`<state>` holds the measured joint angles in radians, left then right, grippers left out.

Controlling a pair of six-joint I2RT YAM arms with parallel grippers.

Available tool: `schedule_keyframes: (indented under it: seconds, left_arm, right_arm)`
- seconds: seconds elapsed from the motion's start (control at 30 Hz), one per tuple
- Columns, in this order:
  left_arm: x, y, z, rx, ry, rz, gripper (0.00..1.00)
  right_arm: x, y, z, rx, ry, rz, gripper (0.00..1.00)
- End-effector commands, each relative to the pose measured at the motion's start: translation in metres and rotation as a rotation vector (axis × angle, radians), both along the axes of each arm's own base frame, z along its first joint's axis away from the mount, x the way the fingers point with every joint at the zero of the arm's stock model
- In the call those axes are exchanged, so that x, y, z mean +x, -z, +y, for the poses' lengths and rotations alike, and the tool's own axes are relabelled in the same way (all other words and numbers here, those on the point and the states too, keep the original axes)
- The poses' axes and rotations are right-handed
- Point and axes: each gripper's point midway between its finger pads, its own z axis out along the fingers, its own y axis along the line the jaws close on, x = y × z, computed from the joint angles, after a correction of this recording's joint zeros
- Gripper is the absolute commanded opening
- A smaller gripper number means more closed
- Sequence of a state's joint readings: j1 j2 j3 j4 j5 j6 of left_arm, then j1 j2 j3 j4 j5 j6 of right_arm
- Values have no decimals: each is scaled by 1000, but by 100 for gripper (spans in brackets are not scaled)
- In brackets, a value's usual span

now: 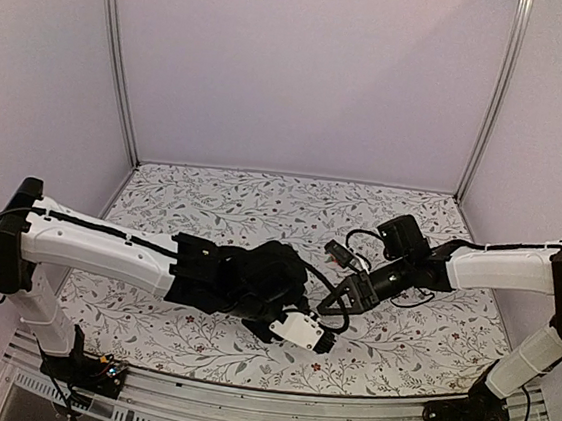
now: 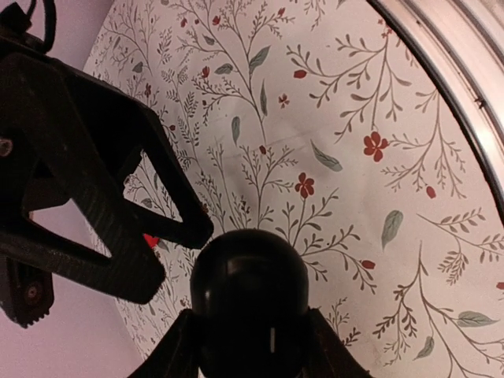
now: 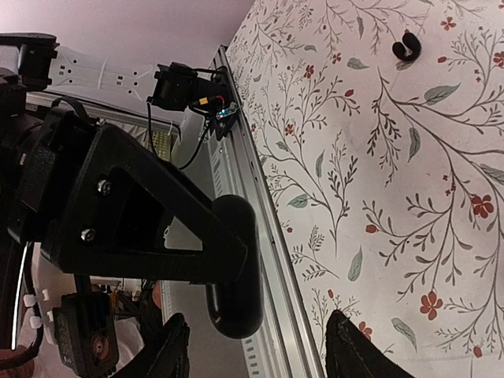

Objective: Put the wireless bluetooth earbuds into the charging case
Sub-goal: Pass from the left arm to the right

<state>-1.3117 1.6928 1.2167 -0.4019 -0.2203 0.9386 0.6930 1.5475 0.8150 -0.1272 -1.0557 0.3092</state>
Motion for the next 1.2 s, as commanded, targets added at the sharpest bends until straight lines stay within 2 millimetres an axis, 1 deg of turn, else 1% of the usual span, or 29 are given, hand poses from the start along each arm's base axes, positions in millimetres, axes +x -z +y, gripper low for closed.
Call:
schedule_keyframes:
  seconds: [0.0,0.33,0.53,0.77,1.0,1.1,1.17]
  left_arm:
    - [-9,-17,-6,-45,36,-22,17]
    - [-12,-13,-12,-47,40,-2,16]
    - [-13,-8,-12,-37,36,0,16]
    - [-15,-11,-13,-53,32,14,16]
    - [-8,-6,-12,-46,-5,-8,17]
    - [-2,-7,-12,-57,-33,-21,20]
    - [3,-9,-11,-65,-55,-32,23]
  right_arm:
    - [-10,4,10,-19,-51,-8,55]
    - [-17,8,18,-35,-87,-2,41]
    - [-21,6,21,-25,-99,10,35]
    - [-23,7,25,-17,-105,33,28]
    - [-24,6,28,-9,-118,35,20]
    - [-24,5,28,-6,-120,31,14]
    - [-24,5,28,-5,-119,29,12]
